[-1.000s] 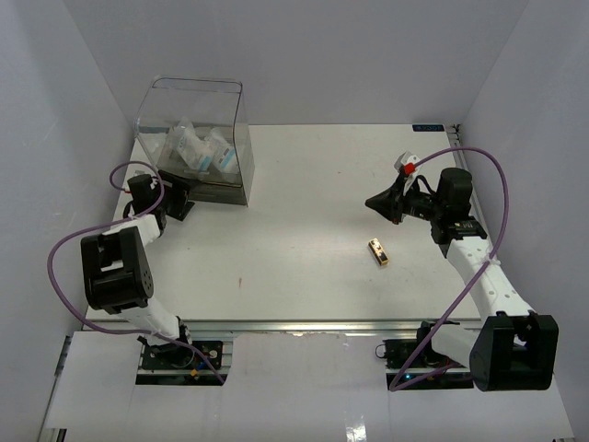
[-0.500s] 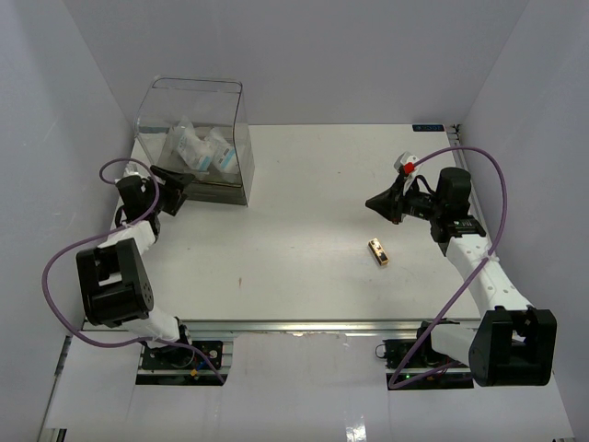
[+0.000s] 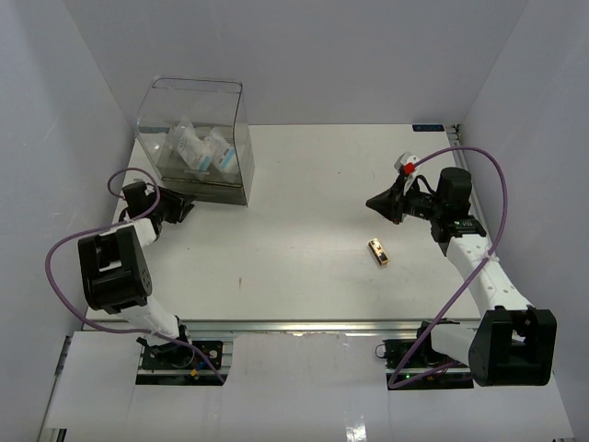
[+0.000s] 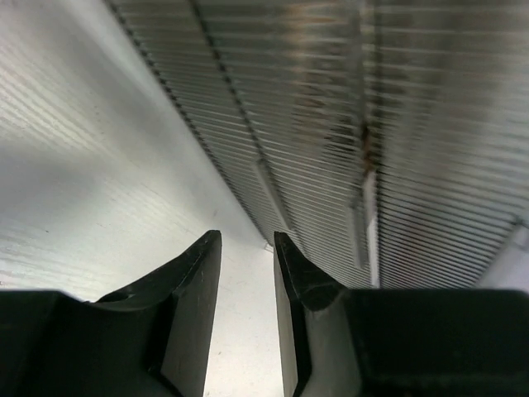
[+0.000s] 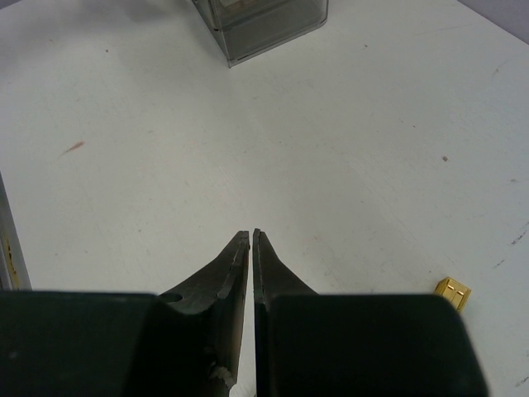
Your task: Organize the makeup
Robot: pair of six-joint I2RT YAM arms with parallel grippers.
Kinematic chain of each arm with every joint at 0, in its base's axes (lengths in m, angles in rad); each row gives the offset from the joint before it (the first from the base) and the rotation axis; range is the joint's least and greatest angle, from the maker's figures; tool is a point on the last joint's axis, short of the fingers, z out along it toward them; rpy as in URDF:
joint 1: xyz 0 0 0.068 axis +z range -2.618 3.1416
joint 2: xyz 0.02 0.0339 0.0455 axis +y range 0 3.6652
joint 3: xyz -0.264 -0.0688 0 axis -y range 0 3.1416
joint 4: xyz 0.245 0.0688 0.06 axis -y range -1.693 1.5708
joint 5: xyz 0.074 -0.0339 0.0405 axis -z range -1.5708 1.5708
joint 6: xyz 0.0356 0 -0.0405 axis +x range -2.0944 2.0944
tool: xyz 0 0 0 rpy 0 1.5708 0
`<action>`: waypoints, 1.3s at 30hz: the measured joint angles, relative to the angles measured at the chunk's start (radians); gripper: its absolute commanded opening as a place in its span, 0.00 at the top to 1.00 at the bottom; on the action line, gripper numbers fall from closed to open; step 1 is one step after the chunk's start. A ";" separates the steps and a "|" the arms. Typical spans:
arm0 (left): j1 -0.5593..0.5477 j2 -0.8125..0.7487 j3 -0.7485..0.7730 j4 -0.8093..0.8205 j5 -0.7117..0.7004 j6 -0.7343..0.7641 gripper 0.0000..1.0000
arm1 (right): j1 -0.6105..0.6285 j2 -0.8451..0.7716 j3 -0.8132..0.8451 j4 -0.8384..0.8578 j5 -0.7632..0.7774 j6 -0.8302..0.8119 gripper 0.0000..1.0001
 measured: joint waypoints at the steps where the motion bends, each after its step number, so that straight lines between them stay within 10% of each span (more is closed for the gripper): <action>1: 0.000 0.019 0.006 -0.005 0.003 -0.002 0.56 | -0.001 0.000 0.000 0.000 0.000 0.000 0.89; 23: 0.001 0.157 0.115 0.037 0.105 -0.019 0.39 | -0.011 0.013 0.000 -0.001 0.000 -0.008 0.89; 39: 0.006 0.222 0.111 0.126 0.173 -0.043 0.58 | -0.011 0.013 0.000 -0.001 0.000 -0.011 0.89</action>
